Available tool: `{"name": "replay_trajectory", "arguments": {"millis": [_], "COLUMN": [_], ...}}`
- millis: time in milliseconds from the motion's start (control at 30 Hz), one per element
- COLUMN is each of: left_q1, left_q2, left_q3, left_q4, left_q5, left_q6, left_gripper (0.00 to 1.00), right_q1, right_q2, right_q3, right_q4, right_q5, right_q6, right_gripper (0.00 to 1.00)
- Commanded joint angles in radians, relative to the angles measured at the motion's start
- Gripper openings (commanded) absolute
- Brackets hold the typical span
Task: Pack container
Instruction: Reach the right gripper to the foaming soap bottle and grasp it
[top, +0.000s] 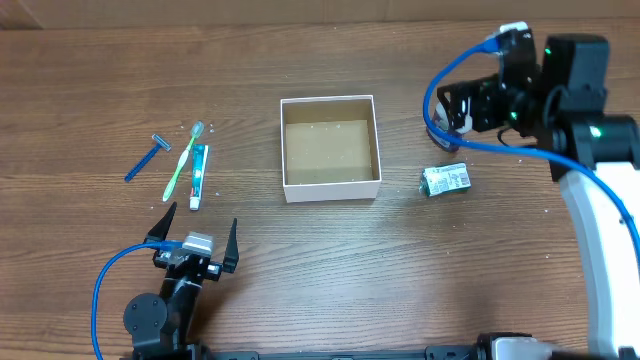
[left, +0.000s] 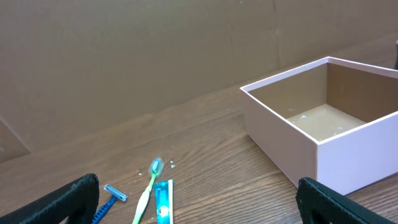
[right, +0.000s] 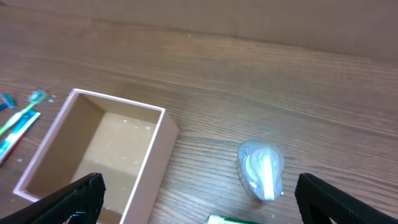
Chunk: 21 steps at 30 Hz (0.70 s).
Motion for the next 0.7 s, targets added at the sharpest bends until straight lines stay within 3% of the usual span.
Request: {"name": "replay_trajectory", "arguments": {"millis": [0,200,367,500,667], "left_q1": [0.006,0.006,0.006,0.006,0.006], "left_q2": [-0.008,-0.008,-0.008,-0.008,-0.008], "left_q3": [-0.003,-0.003,-0.003,-0.003,-0.003], "left_q4": [-0.001,-0.001,-0.002,-0.001,-0.002], "left_q5": [0.000,0.000,0.000,0.000,0.000], "left_q6": [-0.014,-0.014,-0.014,-0.014,-0.014], "left_gripper": [1.00,1.00,1.00,1.00,1.00], "right_q1": [-0.021,-0.040,-0.040,-0.040,-0.040], "right_q2": [0.066,0.177,0.313,0.352,0.352], "right_q3": [0.033,0.033,0.032,0.027,0.000], "right_q4": [0.077,0.168,0.138,0.097,0.103], "right_q5": [0.006,0.164,0.129,0.127,0.126], "right_q6": [-0.015,-0.018,-0.015,0.012,0.030], "right_gripper": [1.00,0.95,0.93,0.83,0.63]}}
